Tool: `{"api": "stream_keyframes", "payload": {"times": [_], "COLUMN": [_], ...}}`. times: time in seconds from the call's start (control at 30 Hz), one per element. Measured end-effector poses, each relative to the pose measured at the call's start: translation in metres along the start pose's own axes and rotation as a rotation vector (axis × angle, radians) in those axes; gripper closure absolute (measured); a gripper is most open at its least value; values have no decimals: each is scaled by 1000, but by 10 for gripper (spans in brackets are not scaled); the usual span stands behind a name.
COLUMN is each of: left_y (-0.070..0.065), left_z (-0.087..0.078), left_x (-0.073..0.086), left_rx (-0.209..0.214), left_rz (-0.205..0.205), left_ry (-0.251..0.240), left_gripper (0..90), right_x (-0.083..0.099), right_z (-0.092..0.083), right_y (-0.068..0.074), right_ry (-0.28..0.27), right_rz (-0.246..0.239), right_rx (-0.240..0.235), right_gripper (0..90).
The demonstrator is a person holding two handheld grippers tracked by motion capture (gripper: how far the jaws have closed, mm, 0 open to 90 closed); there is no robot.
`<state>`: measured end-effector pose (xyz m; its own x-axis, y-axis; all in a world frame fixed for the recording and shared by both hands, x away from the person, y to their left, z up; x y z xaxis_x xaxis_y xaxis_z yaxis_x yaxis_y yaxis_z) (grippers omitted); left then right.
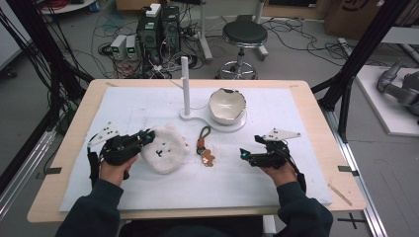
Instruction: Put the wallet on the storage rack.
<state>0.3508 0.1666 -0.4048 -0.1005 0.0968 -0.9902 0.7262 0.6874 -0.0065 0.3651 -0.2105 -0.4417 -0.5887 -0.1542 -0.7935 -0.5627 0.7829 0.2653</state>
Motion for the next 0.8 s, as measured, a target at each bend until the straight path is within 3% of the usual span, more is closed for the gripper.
{"api": "stream_keyframes", "payload": {"times": [0.2,0.37,0.47,0.63,0.77,0.8], "left_y": [-18,-30,-36,-46,-54,-56], "left_z": [11,20,24,29,31,32], "left_x": [-10,-9,-10,-12,-16,-16], "left_rx": [22,45,60,102,133,136], "left_rz": [16,31,35,33,23,28], "left_ry": [-53,-51,-58,-89,-122,-121], "left_gripper": [809,809,809,808,808,808], "right_x": [-3,0,3,5,6,7], "right_z": [19,41,49,57,59,59], "right_y": [39,74,91,104,109,109], "right_ry": [29,86,99,98,102,113], "right_rz": [-12,-55,-68,-72,-43,-28], "right_rx": [-134,-230,-290,-326,-372,-386], "right_gripper": [202,206,265,282,370,457]}}
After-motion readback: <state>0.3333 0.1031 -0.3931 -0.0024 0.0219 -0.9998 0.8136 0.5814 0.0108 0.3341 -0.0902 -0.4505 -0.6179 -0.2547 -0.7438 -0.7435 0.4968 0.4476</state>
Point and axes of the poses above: each handheld gripper's, and its own axes: z roughly forward along the jaws, x roughly out of its underside, y roughly to its left, the point moved 6 cm from there along z, roughly forward along the jaws, and after that the axes turned 14 degrees about z, right-handed, at the moved point
